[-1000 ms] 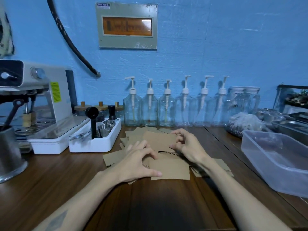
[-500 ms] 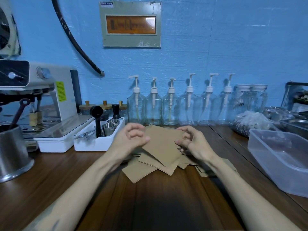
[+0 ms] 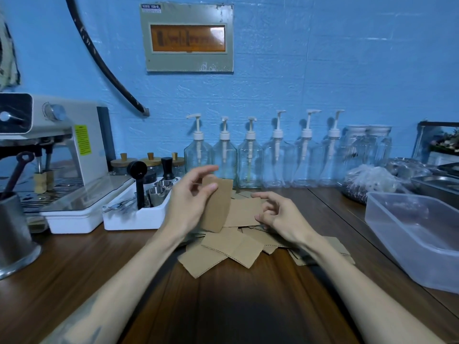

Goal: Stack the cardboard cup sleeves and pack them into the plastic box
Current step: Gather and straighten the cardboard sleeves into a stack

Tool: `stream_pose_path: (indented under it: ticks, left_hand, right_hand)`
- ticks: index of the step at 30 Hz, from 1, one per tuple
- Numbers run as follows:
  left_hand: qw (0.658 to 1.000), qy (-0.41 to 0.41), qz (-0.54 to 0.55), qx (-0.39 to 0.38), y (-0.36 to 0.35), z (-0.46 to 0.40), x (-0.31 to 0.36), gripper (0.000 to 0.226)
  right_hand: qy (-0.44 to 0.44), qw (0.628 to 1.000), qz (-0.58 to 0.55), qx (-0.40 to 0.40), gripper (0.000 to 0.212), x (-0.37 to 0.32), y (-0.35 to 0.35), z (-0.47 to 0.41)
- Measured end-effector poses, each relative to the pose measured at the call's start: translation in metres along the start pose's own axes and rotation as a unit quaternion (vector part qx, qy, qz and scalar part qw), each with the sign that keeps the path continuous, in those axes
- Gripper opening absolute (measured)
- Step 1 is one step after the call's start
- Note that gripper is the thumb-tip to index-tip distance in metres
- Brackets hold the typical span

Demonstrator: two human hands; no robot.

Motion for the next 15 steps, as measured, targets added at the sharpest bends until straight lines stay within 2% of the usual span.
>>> stream_pose_path:
  ticks: [3, 5, 7, 9, 12, 15]
  left_hand:
    - [0.990, -0.013, -0.087, -0.108, -0.014, 0.012, -0.009, 0.065]
    - [0.985, -0.013, -0.091, -0.149, -0.020, 0.020, -0.014, 0.088]
    - [0.985, 0.002, -0.068, -0.160, -0.020, 0.022, -0.017, 0.099]
    - [0.989, 0.030, -0.036, -0.138, -0.014, 0.019, -0.017, 0.092]
    - [0.995, 0.047, 0.004, -0.093, -0.001, 0.011, -0.017, 0.054]
    - [0.993, -0.007, -0.080, -0.091, 0.003, 0.009, -0.023, 0.032]
  right_hand:
    - [-0.001, 1.000, 0.000, -0.005, 0.049, 0.001, 0.000, -0.001]
    - [0.000, 1.000, 0.002, -0.008, 0.050, 0.001, 0.000, -0.001]
    - [0.002, 1.000, 0.007, -0.009, 0.051, 0.001, 0.000, -0.001]
    - [0.001, 1.000, 0.008, -0.008, 0.050, 0.001, 0.000, -0.002]
    - [0.001, 1.000, 0.004, -0.008, 0.050, -0.001, 0.000, 0.000]
    - [0.000, 1.000, -0.004, -0.008, 0.050, -0.003, 0.000, 0.001]
Point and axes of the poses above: each hand's wrist, its own z-axis away from the middle knuckle, its own y-axis out of the back of the hand, x = y × z, the point moved 2 cm from there along -z, towards the middle knuckle
